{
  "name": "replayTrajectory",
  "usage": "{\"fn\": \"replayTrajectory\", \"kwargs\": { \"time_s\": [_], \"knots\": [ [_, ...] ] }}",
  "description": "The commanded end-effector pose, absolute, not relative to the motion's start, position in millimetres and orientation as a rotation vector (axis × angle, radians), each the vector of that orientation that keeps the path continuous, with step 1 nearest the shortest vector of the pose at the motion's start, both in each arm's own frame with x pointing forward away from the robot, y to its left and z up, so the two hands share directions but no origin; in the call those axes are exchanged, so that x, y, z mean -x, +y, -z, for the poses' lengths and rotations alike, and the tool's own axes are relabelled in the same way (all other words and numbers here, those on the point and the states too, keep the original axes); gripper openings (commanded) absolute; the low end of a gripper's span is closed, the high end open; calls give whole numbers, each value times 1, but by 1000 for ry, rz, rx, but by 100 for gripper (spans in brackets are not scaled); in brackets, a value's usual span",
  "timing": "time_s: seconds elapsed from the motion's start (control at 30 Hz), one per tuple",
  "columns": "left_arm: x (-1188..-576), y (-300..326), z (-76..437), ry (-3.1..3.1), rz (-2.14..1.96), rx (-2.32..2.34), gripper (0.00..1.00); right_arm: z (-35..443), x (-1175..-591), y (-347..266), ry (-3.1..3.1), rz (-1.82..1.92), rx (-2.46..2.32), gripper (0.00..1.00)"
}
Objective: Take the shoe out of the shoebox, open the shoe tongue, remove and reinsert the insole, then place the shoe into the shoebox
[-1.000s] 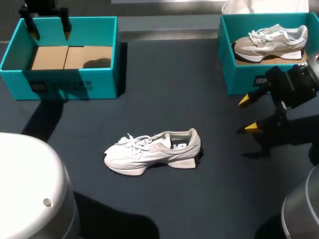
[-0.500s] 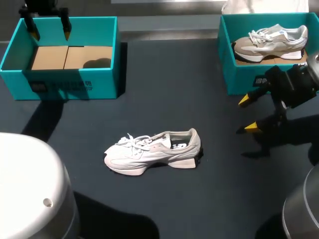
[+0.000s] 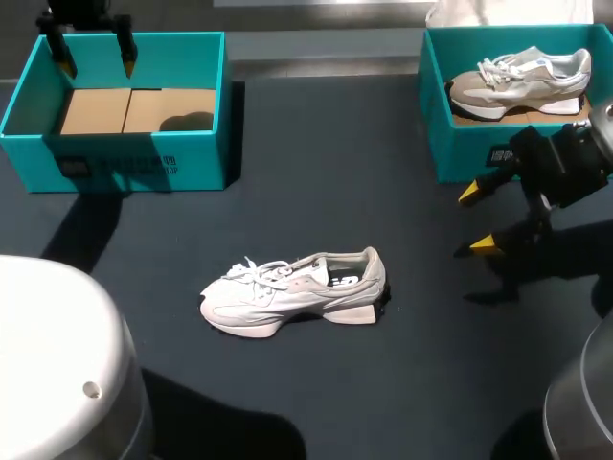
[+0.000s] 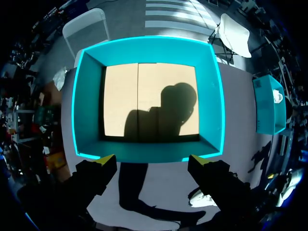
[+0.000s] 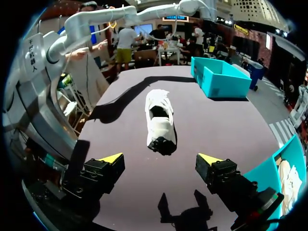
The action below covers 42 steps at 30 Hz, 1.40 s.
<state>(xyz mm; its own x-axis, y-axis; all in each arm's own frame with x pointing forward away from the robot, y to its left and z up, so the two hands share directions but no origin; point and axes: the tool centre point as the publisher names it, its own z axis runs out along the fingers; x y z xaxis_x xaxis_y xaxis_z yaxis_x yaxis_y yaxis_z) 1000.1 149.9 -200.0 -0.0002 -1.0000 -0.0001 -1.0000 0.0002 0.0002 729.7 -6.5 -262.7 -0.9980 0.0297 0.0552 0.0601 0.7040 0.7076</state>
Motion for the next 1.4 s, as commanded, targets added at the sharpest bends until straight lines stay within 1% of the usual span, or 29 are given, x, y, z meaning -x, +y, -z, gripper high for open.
{"fn": "replayTrajectory", "kwargs": {
  "time_s": [0.03,0.37,0.47,0.73,1.4],
  "knots": [
    [-1000,150,200,-2222,0,-2221,100,263,-730,-5,-2864,1189,76,100],
    [-1000,150,200,-2222,0,-2221,100,263,-730,-5,-2864,1189,76,100],
    [-1000,150,200,-2222,0,-2221,100,265,-734,-11,-2906,1260,49,100],
    [-1000,150,200,-2222,0,-2221,100,296,-730,-29,-2939,1223,-25,100],
    [-1000,150,200,-2222,0,-2221,100,370,-732,-54,-2923,1445,-132,100]
  ]
}}
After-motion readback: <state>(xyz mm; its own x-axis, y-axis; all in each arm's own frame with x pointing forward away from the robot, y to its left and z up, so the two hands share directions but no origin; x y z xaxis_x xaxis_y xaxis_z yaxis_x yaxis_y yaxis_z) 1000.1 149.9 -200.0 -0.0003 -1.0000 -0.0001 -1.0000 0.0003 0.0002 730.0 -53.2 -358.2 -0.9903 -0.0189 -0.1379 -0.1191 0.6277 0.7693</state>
